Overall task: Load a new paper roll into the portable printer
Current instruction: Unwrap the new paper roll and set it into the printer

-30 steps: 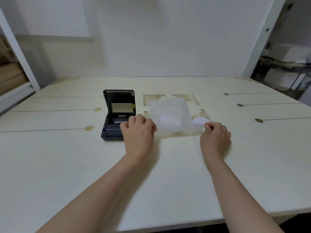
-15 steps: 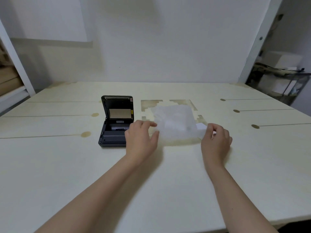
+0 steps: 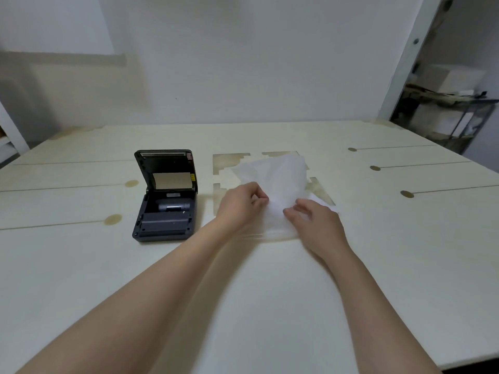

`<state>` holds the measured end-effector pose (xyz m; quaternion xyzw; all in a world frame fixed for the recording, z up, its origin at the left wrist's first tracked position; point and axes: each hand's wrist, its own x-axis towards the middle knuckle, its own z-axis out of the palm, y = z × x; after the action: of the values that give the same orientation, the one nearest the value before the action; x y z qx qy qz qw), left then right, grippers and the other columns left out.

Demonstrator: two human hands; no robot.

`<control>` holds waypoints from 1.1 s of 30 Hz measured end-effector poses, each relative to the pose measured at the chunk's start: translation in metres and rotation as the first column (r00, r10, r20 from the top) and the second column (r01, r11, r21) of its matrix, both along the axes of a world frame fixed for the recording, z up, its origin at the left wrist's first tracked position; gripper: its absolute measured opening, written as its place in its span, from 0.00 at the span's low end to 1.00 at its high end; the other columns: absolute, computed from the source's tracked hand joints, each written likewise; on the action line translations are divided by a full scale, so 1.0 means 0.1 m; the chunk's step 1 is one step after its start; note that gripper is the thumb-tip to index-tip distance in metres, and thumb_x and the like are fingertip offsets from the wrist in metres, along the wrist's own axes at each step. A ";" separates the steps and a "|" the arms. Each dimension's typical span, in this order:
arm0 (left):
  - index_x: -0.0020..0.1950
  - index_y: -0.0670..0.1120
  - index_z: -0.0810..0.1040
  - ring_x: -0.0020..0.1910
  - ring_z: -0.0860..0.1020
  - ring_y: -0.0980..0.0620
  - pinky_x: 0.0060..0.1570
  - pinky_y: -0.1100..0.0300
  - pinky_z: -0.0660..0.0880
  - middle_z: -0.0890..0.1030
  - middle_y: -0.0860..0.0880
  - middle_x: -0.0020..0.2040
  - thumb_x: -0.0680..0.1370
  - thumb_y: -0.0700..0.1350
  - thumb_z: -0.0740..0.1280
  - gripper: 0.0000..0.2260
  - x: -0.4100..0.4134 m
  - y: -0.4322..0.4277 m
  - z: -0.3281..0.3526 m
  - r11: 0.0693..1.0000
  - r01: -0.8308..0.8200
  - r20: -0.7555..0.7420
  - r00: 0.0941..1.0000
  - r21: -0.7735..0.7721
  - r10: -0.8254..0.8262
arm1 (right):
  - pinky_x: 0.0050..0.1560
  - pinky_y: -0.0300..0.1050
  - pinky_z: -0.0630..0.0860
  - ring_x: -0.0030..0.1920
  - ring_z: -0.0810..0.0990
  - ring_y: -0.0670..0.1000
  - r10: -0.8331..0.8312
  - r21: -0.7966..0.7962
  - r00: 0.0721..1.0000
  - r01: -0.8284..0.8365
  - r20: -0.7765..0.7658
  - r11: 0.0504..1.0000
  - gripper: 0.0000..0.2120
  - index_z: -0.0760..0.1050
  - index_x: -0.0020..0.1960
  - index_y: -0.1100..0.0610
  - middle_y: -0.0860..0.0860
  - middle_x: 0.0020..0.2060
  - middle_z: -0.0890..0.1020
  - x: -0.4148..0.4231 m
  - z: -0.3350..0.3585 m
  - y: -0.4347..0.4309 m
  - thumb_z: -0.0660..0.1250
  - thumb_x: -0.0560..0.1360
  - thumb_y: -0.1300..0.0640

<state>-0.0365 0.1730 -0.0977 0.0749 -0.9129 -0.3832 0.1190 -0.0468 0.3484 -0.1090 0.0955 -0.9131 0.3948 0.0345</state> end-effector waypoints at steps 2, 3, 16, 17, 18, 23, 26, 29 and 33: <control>0.45 0.48 0.76 0.51 0.78 0.50 0.47 0.58 0.71 0.83 0.49 0.52 0.78 0.41 0.63 0.04 -0.05 0.00 0.01 0.999 -0.011 0.006 1.000 -0.048 0.012 | 0.48 0.42 0.70 0.54 0.79 0.51 0.007 -0.011 1.000 -0.007 -0.011 1.000 0.15 0.81 0.56 0.54 0.46 0.48 0.84 -0.01 0.02 -0.02 0.70 0.74 0.46; 0.47 0.46 0.77 0.51 0.77 0.50 0.47 0.58 0.69 0.82 0.48 0.53 0.78 0.40 0.62 0.04 -0.07 0.01 0.01 0.996 -0.012 -0.002 1.000 -0.084 0.012 | 0.46 0.42 0.69 0.51 0.79 0.50 0.002 -0.033 1.000 -0.003 -0.014 0.999 0.13 0.82 0.53 0.55 0.44 0.42 0.81 0.00 0.03 -0.03 0.71 0.73 0.48; 0.53 0.47 0.74 0.46 0.78 0.44 0.42 0.54 0.70 0.79 0.51 0.43 0.81 0.44 0.57 0.07 -0.10 0.11 0.03 0.979 0.018 -0.055 0.998 -0.204 -0.030 | 0.41 0.43 0.66 0.48 0.78 0.51 -0.110 -0.152 0.977 0.083 -0.181 0.985 0.06 0.74 0.54 0.56 0.47 0.40 0.80 0.00 0.07 -0.08 0.63 0.80 0.55; 0.53 0.47 0.75 0.47 0.78 0.44 0.42 0.54 0.70 0.80 0.51 0.44 0.80 0.44 0.57 0.08 -0.11 0.10 0.02 0.978 -0.013 -0.044 0.999 -0.209 0.004 | 0.42 0.41 0.66 0.49 0.78 0.50 -0.092 -0.200 0.977 0.053 -0.194 0.978 0.07 0.75 0.55 0.54 0.46 0.42 0.81 0.02 0.09 -0.07 0.64 0.79 0.54; 0.54 0.47 0.75 0.48 0.78 0.44 0.42 0.54 0.70 0.81 0.50 0.45 0.80 0.44 0.57 0.08 -0.11 0.09 0.01 0.976 -0.050 -0.035 0.998 -0.211 0.044 | 0.44 0.37 0.67 0.52 0.77 0.47 -0.048 -0.247 0.976 -0.005 -0.211 0.969 0.08 0.75 0.56 0.52 0.44 0.45 0.81 0.03 0.10 -0.06 0.66 0.78 0.53; 0.56 0.47 0.74 0.51 0.78 0.42 0.42 0.53 0.70 0.82 0.46 0.48 0.81 0.44 0.56 0.09 -0.10 0.03 -0.01 0.957 -0.185 -0.007 0.982 -0.223 0.189 | 0.54 0.34 0.70 0.56 0.76 0.39 0.271 -0.126 0.962 -0.272 -0.024 0.954 0.13 0.81 0.55 0.44 0.40 0.50 0.80 0.11 0.08 -0.04 0.71 0.72 0.45; 0.59 0.47 0.72 0.52 0.79 0.43 0.46 0.51 0.72 0.81 0.48 0.44 0.82 0.45 0.55 0.09 -0.03 0.03 0.05 0.993 -0.093 -0.077 0.993 -0.074 0.088 | 0.47 0.44 0.74 0.48 0.80 0.49 0.193 -0.082 0.979 -0.199 -0.072 0.977 0.08 0.85 0.46 0.53 0.47 0.41 0.85 0.08 0.04 -0.09 0.69 0.75 0.50; 0.57 0.51 0.78 0.59 0.77 0.54 0.58 0.52 0.73 0.82 0.54 0.54 0.81 0.51 0.59 0.11 0.15 0.01 0.05 0.981 0.193 -0.191 0.964 0.031 -0.184 | 0.38 0.40 0.70 0.42 0.80 0.49 0.073 -0.056 0.993 -0.078 -0.095 0.995 0.07 0.83 0.44 0.53 0.47 0.37 0.84 0.04 0.03 -0.13 0.69 0.75 0.51; 0.64 0.58 0.75 0.73 0.63 0.55 0.70 0.54 0.62 0.76 0.59 0.65 0.71 0.67 0.62 0.25 0.29 -0.08 -0.14 0.890 0.407 0.008 0.910 -0.205 -0.414 | 0.38 0.38 0.70 0.45 0.81 0.49 -0.012 -0.067 0.995 0.005 -0.100 0.998 0.03 0.76 0.49 0.53 0.45 0.41 0.81 0.04 0.04 -0.12 0.68 0.76 0.55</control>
<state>-0.0074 0.1654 -0.1117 -0.1388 -0.9400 -0.3062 0.0586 -0.0433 0.3367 -0.1052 0.1100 -0.8969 0.4198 0.0850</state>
